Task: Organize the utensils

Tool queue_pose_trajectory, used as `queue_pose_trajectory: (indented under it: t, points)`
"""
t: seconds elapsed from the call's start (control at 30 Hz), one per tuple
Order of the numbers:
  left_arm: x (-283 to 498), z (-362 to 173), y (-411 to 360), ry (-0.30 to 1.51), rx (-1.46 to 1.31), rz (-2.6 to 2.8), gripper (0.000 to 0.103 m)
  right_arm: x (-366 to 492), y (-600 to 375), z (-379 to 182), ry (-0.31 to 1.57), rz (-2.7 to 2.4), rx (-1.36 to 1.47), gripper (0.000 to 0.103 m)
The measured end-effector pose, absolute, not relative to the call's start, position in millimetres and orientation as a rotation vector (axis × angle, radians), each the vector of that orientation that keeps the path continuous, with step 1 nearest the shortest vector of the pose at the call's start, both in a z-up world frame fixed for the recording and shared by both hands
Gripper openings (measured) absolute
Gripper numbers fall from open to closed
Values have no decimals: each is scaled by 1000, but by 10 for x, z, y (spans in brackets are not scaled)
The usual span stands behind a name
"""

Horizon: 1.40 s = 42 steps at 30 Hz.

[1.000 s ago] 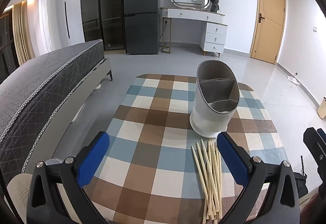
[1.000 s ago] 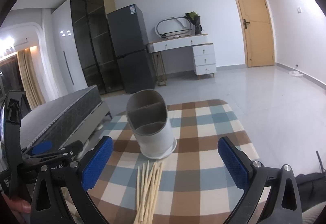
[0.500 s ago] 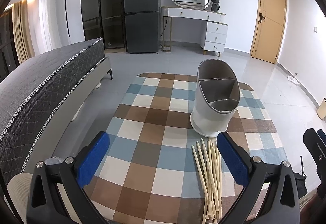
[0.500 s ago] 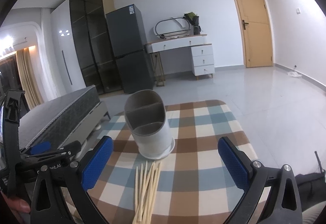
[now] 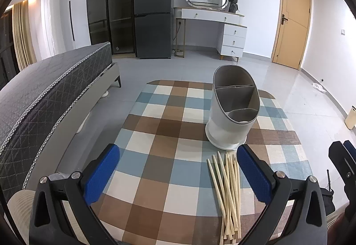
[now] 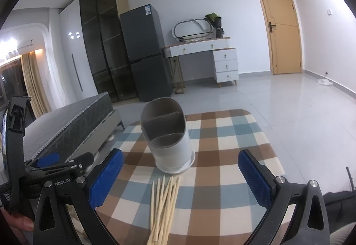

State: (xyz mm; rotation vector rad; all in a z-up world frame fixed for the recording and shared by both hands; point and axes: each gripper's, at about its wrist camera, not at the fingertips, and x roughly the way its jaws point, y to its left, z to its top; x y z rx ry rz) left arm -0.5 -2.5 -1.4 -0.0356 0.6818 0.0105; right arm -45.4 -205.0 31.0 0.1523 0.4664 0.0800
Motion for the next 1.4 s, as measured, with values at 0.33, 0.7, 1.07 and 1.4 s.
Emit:
queue_pose_trajectory:
  t: [0.33, 0.7, 1.07, 1.4]
  points:
    - [17, -20, -17, 694, -39, 4, 102, -460, -2049, 313, 468, 81, 153, 103]
    - [58, -50, -28, 698, -36, 23, 102, -424, -2079, 283, 478, 52, 166, 103]
    - [573, -649, 43, 999, -131, -2, 102, -145, -2168, 108, 589, -32, 195, 103]
    - [857, -1159, -215, 1217, -34, -32, 97, 201, -2404, -88, 693, -75, 272, 103]
